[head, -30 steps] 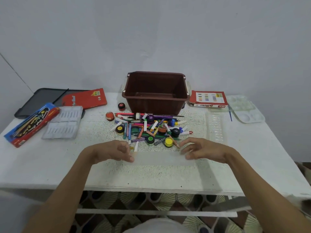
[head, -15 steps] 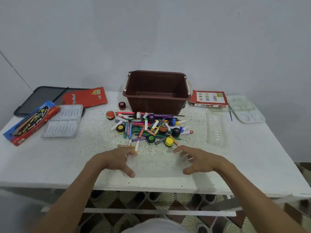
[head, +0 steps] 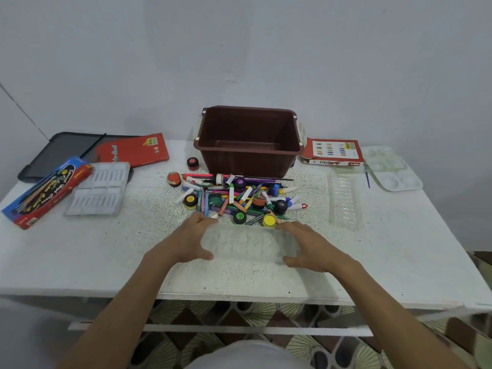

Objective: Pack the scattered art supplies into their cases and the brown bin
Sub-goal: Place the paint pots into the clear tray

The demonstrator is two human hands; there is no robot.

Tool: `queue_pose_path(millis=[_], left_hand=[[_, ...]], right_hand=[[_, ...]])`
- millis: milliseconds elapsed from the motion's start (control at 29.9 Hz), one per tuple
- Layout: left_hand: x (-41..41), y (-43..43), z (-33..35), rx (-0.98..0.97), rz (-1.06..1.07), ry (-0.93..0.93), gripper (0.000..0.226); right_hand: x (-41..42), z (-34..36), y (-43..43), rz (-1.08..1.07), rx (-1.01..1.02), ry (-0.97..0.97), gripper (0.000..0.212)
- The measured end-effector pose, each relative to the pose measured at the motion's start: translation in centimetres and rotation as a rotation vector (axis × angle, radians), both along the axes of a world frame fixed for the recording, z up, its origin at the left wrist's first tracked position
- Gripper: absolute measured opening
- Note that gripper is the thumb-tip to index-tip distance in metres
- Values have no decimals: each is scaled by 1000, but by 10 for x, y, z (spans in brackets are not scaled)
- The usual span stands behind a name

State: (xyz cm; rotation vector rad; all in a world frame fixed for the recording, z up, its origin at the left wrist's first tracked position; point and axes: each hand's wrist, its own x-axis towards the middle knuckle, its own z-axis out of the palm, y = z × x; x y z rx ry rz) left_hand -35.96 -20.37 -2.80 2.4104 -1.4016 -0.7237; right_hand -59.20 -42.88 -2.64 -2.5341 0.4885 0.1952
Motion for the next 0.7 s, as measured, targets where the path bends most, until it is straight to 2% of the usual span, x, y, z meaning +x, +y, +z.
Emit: queue_pose_path(millis=[267, 401, 568, 702], left_hand=[[-7, -2, -17, -73, -66, -304, 98], [-19, -9, -23, -220, -70, -259, 104], [-22, -13, -30, -292, -43, -241, 97], [-21, -13, -31, -312, -35, -229, 97]], right_hand=[[5, -2, -3, -4, -26, -19, 82], [7, 0, -2, -2, -36, -6, 87], [12, 9, -4, 41, -94, 74, 91], [25, 12, -3, -54, -144, -120, 65]])
